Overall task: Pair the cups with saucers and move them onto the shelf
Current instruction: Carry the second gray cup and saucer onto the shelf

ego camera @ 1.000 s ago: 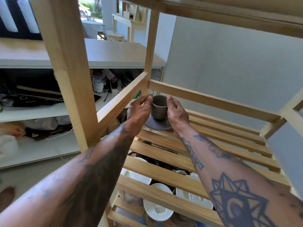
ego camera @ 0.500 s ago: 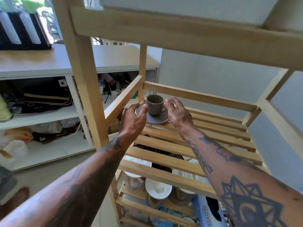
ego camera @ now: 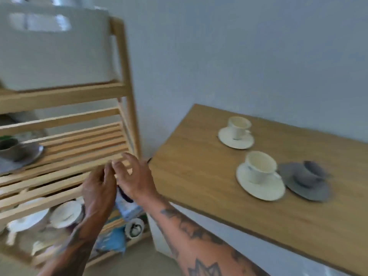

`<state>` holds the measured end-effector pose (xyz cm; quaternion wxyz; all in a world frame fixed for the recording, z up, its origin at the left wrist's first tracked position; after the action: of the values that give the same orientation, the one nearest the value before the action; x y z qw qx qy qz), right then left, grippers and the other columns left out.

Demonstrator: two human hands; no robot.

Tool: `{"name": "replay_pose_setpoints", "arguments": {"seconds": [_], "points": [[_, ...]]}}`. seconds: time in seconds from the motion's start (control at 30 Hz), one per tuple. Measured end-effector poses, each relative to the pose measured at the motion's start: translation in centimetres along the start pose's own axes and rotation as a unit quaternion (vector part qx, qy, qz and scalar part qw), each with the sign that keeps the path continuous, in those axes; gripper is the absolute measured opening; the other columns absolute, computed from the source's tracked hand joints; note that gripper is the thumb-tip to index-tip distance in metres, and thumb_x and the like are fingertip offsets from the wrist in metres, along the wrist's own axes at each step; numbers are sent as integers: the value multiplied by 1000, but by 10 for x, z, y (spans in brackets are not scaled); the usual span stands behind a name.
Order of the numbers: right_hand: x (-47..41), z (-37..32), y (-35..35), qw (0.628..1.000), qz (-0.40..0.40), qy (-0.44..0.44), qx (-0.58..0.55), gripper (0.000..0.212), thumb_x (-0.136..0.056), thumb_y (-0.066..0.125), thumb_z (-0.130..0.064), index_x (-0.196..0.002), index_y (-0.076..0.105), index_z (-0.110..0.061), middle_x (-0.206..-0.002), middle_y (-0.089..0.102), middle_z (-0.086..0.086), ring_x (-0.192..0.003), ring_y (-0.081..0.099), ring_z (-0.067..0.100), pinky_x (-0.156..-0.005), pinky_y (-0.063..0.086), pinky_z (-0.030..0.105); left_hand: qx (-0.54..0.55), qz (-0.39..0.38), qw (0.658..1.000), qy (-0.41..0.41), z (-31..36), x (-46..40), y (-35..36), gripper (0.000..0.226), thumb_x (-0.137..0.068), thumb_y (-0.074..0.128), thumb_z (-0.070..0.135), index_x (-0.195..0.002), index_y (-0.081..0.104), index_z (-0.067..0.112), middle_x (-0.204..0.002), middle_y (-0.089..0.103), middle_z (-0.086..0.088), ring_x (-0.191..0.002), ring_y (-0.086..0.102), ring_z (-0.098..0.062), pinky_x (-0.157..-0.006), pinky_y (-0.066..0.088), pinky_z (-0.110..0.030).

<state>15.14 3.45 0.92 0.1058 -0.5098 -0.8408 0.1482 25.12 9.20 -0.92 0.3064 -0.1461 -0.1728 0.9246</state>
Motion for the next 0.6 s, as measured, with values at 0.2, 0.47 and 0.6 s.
{"name": "replay_pose_setpoints", "arguments": {"seconds": [0.2,0.47,0.6], "points": [[59,31,-215,985,166,42,30,46,-101,53,-43,-143,57,-24,-142,55,18,-137,48,26,-113,33,27,55,-173,982,49,105,85,127,29,-101,48,28,-93,74,17,-91,73,-6,-89,68,-28,-85,55,-51],[150,111,-412,881,446,155,31,32,-99,56,-38,-120,71,-20,-127,64,15,-118,62,29,-101,50,40,97,-378,908,152,219,181,276,22,-95,58,37,-80,70,25,-73,70,10,-68,61,2,-61,45,-12],[164,159,-450,865,441,237,8,33,-96,57,-48,-122,67,-30,-133,56,17,-119,60,33,-96,52,38,46,-430,876,213,248,205,338,23,-96,56,38,-100,69,20,-94,71,0,-85,63,-7,-75,49,-20]]}}
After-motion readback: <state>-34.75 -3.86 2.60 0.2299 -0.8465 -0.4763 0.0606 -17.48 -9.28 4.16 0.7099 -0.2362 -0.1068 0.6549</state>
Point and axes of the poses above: each hand's wrist, its own x-axis away from the middle knuckle, its own y-axis out of the palm, z = x × y, the point moved 4 cm from there along -x, towards the middle knuckle
